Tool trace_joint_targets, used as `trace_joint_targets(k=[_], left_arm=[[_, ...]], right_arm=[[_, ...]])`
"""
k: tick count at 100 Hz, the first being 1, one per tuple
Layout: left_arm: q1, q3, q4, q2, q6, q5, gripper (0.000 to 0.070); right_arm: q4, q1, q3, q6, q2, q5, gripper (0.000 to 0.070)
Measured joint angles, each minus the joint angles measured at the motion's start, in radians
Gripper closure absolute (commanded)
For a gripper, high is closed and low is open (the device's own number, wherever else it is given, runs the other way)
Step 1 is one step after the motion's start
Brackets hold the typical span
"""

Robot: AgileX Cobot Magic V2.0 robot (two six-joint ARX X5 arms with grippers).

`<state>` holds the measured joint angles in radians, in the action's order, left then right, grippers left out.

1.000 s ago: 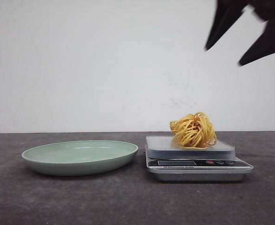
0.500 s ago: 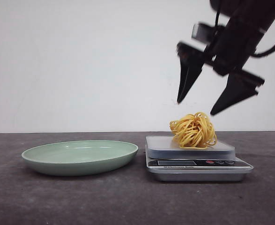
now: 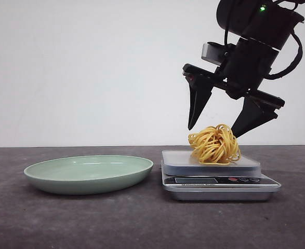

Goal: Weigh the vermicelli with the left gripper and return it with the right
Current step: 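Lower the right gripper onto the vermicelli on the scale and close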

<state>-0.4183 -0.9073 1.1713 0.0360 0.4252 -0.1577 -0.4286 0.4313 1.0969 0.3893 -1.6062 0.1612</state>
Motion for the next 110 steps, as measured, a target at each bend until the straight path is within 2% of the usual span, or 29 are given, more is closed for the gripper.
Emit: trace_joint_targets(k=[45,50,58,63,65,74,79,110], left_arm=[[0.0,0.0,0.006,0.0,-0.011,0.0,0.0427],[0.0,0.0,0.012,0.0,-0.012,0.0,0.0427],[0.0,0.0,0.021,0.0,-0.012,0.0,0.0427],[0.0,0.0,0.026,0.0,-0.012,0.0,0.0427],[0.0,0.0,0.027,0.0,-0.012,0.0,0.0427],[0.0,0.0,0.028,0.0,-0.013,0.0,0.0427],[0.0,0.0,0.028,0.0,-0.013,0.0,0.0427],[0.0,0.0,0.022,0.0,-0.013,0.0,0.0427]], right_arm=[[0.006,-0.001,0.0,0.012,-0.05,-0.004,0.0223],[0.006,-0.001,0.0,0.012,-0.05,-0.005,0.028],[0.007,0.0,0.0,0.012,-0.05,-0.008,0.0485],[0.007,-0.001,0.0,0.012,-0.05,-0.008,0.0562],[0.007,-0.001,0.0,0.012,-0.05,-0.008,0.0585],[0.006,0.0,0.0,0.013,-0.05,-0.009,0.0606],[0.006,0.0,0.0,0.015,-0.05,-0.018,0.0694],[0.002,0.0,0.0,0.018,-0.043,-0.014,0.07]])
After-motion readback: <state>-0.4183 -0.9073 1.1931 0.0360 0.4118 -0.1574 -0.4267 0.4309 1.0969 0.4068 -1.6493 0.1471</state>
